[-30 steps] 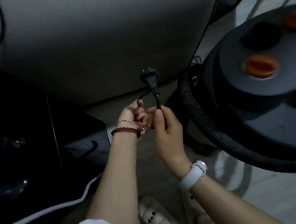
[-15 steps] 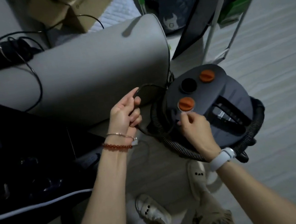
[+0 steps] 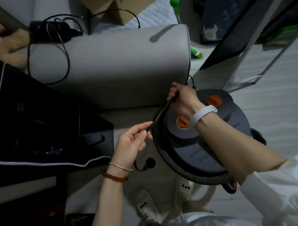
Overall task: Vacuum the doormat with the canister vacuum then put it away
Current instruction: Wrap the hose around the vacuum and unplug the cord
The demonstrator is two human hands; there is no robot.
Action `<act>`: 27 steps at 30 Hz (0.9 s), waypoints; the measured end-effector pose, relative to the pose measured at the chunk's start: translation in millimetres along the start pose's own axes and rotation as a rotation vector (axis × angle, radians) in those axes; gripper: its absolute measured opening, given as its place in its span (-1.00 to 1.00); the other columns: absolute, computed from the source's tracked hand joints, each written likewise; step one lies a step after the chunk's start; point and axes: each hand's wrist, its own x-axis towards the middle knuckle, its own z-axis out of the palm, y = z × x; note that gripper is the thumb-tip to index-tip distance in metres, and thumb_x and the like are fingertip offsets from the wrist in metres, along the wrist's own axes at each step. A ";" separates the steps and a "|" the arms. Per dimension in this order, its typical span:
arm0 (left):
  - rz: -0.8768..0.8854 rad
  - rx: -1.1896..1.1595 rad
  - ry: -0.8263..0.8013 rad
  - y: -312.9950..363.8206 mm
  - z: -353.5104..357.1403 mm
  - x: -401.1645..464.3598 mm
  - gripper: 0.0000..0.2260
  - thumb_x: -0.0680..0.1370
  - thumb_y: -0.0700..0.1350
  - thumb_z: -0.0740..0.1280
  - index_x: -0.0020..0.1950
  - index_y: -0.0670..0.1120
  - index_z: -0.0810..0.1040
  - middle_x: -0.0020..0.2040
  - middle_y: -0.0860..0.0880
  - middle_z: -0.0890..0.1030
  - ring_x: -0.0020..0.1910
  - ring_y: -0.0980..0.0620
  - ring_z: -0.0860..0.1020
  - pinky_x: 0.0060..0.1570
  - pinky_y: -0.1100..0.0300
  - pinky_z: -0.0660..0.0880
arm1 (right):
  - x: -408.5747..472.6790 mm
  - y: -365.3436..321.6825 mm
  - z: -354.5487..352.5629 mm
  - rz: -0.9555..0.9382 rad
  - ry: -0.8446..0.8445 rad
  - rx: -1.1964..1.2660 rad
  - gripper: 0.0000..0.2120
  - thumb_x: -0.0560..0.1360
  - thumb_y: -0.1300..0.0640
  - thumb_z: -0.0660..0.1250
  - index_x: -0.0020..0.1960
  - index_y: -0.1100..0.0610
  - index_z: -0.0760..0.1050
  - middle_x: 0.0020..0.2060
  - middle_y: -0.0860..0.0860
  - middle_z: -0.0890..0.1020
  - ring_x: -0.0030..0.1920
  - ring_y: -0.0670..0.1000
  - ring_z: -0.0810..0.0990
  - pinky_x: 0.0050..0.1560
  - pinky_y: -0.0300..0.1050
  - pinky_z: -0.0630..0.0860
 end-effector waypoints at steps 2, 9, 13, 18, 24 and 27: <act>-0.006 0.041 0.049 -5.7 3.4 3.8 -0.71 0.57 -0.37 0.12 0.06 -0.05 0.52 -0.34 0.08 0.59 -0.50 0.24 0.38 -0.40 0.44 0.37 | 1.1 -15.4 -6.8 -0.073 -0.015 0.065 -0.70 0.60 0.28 -0.11 -0.22 0.10 0.28 -0.43 -0.01 0.27 -0.61 -0.11 0.28 -0.50 -0.25 0.25; 0.066 0.210 0.005 18.1 43.6 43.4 -0.80 0.57 -0.32 0.19 0.13 -0.17 0.53 -0.29 0.01 0.53 -0.43 0.34 0.47 -0.28 0.49 0.41 | 4.1 -77.2 -62.9 -0.251 0.014 0.371 -0.69 0.61 0.27 -0.12 -0.26 0.10 0.23 -0.61 -0.07 0.33 -0.65 -0.12 0.26 -0.58 -0.32 0.25; 0.065 0.247 0.061 31.7 52.3 61.4 -0.87 0.58 -0.27 0.20 0.01 -0.16 0.53 -0.30 0.04 0.52 -0.48 0.35 0.47 -0.36 0.49 0.39 | -4.5 -78.0 -69.7 -0.254 -0.010 0.286 -0.70 0.57 0.31 -0.11 -0.26 0.12 0.25 -0.64 -0.09 0.30 -0.67 -0.13 0.21 -0.62 -0.33 0.20; 0.075 0.352 -0.037 30.0 62.7 61.9 -0.84 0.57 -0.23 0.23 0.09 -0.16 0.56 -0.22 0.09 0.55 -0.32 0.35 0.52 -0.24 0.54 0.42 | 7.7 -117.8 -69.0 -0.285 0.050 0.281 -0.70 0.61 0.26 -0.12 -0.23 0.13 0.26 -0.43 -0.02 0.21 -0.69 -0.13 0.20 -0.64 -0.31 0.20; 0.128 0.635 -0.007 44.2 106.1 104.1 -0.79 0.58 -0.12 0.22 0.14 -0.12 0.58 0.06 -0.05 0.62 0.07 0.04 0.53 0.03 0.28 0.40 | 26.5 -143.2 -110.6 -0.340 0.152 0.180 -0.70 0.58 0.32 -0.14 -0.23 0.11 0.24 -0.42 -0.02 0.20 -0.67 -0.14 0.20 -0.59 -0.32 0.19; 0.108 0.751 -0.107 42.8 135.7 121.3 -0.77 0.58 -0.06 0.22 0.15 -0.09 0.57 0.13 -0.06 0.61 0.15 -0.01 0.52 0.06 0.25 0.39 | 38.7 -158.1 -137.2 -0.346 0.176 0.197 -0.71 0.56 0.33 -0.15 -0.21 0.12 0.24 -0.42 -0.02 0.21 -0.66 -0.14 0.21 -0.55 -0.30 0.20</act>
